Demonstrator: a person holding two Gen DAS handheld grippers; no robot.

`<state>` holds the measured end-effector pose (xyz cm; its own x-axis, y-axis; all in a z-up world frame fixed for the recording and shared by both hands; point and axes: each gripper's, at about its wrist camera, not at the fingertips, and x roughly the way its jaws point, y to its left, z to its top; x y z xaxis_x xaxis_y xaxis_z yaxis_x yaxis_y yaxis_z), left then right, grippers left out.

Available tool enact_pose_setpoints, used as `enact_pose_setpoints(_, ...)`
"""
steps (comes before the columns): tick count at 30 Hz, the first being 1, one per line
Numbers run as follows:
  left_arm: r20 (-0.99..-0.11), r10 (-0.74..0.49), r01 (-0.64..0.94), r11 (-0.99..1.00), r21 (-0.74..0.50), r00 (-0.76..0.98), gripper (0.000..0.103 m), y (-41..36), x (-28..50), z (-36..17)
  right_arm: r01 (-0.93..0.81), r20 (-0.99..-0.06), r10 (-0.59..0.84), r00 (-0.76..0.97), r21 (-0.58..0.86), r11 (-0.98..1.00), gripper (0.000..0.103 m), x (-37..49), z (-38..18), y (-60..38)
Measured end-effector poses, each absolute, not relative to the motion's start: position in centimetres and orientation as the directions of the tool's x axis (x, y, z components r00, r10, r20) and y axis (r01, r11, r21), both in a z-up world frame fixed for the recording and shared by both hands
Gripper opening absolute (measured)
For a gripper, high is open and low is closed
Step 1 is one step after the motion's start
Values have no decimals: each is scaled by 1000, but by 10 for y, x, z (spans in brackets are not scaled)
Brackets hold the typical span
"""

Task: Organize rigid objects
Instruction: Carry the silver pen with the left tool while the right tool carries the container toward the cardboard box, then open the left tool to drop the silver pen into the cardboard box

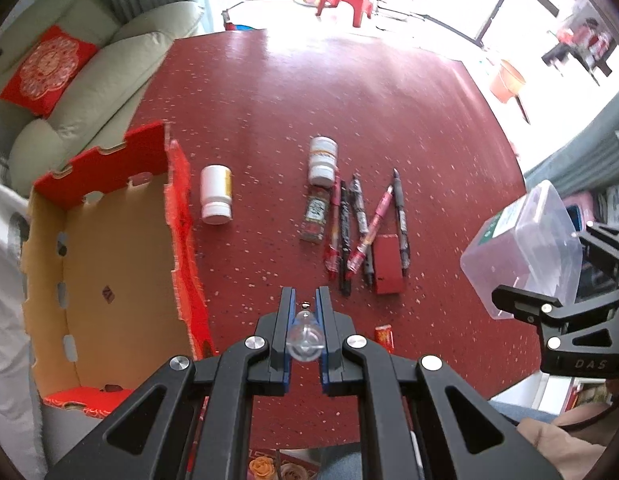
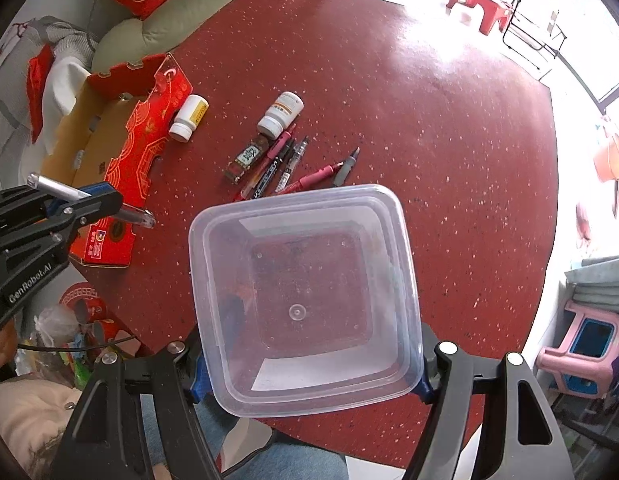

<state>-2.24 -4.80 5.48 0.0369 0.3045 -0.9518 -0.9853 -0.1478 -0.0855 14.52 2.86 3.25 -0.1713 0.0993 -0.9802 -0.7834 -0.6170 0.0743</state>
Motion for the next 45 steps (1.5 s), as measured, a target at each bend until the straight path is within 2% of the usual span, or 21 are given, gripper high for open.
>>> enact_pose_setpoints(14,-925,379,-910,-385,-151,-7,11,-73,-92,76,-707,-967,131,-220,66,-704,73,76,61,37)
enact_pose_setpoints(17,-922,384,-881,-448,-149,-40,11,-83,-113,79,-660,-958,128,-255,76,-747,64,48,69,31)
enact_pose_setpoints(19,-922,382,-864,-482,-144,-59,11,-90,-126,79,-628,-954,117,-277,87,-773,63,29,71,28)
enact_pose_setpoints(20,-923,378,-855,-499,-142,-68,11,-94,-133,79,-610,-953,105,-285,96,-786,55,20,71,26)
enact_pose_setpoints(21,-924,374,-843,-520,-139,-78,11,-98,-141,77,-592,-953,98,-288,97,-800,53,12,69,26)
enact_pose_setpoints(25,-932,346,-814,-568,-121,-103,11,-108,-161,70,-586,-955,85,-285,104,-804,53,-1,59,30)
enact_pose_setpoints(29,-943,312,-800,-591,-100,-112,11,-114,-171,57,-594,-973,47,-226,100,-798,70,3,35,33)
enact_pose_setpoints(32,-950,294,-792,-603,-98,-106,11,-115,-175,48,-607,-983,-4,-183,116,-786,72,4,13,27)
enact_pose_setpoints(37,-957,270,-793,-604,-82,-107,11,-112,-184,35,-659,-968,-151,-203,249,-710,72,-2,-17,18)
enact_pose_setpoints(38,-958,266,-792,-605,-78,-109,11,-111,-186,33,-676,-961,-172,-215,273,-684,75,-3,-21,19)
enact_pose_setpoints(39,-959,261,-790,-609,-74,-111,11,-110,-189,30,-701,-955,-189,-229,297,-648,90,-4,-25,22)
enact_pose_setpoints(40,-961,254,-786,-614,-72,-111,11,-109,-192,27,-722,-949,-196,-246,315,-616,94,-5,-27,24)
enact_pose_setpoints(42,-964,243,-780,-622,-69,-108,11,-107,-198,21,-758,-939,-208,-275,345,-553,95,-8,-34,29)
enact_pose_setpoints(45,-969,221,-783,-619,-54,-108,11,-106,-201,9,-806,-949,-206,-237,310,-504,95,-17,-47,32)
